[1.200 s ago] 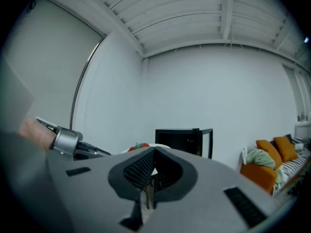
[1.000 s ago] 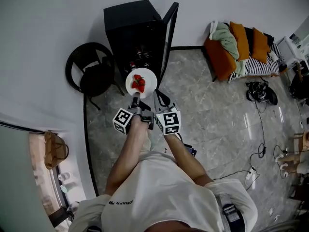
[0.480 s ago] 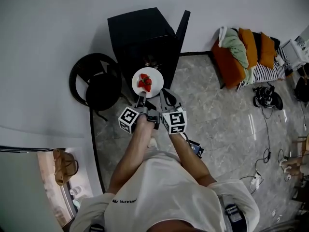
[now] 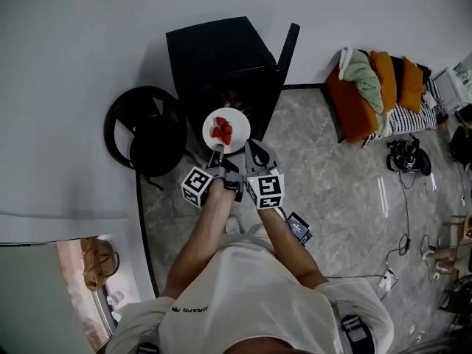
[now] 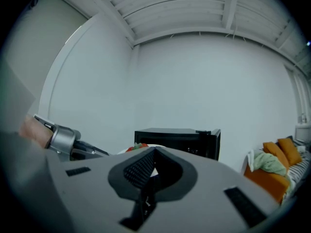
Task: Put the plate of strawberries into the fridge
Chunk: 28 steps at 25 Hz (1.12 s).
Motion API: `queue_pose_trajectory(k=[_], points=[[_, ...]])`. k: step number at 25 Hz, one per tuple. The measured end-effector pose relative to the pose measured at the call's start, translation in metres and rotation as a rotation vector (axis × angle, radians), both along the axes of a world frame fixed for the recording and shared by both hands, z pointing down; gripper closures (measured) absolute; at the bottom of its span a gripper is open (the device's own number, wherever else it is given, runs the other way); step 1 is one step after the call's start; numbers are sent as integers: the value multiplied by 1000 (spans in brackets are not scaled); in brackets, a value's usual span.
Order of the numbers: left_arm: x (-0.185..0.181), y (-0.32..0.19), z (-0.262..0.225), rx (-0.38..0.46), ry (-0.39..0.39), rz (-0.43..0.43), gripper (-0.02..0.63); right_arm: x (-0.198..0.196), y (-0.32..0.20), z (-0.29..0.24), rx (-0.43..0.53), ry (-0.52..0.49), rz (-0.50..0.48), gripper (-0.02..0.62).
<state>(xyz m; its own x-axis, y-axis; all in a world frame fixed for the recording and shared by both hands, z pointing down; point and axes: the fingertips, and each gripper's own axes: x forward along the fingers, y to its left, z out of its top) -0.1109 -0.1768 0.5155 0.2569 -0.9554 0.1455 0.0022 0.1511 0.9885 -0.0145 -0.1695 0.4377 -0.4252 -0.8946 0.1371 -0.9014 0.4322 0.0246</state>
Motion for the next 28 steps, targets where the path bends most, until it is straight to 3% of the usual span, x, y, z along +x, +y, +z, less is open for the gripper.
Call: queue_pose_trajectory(k=[15, 28], points=[[23, -41, 18, 6, -10, -11, 595, 19, -48, 14, -1, 0, -58, 583], [12, -87, 53, 3, -19, 0, 595, 4, -92, 61, -36, -6, -77, 583]])
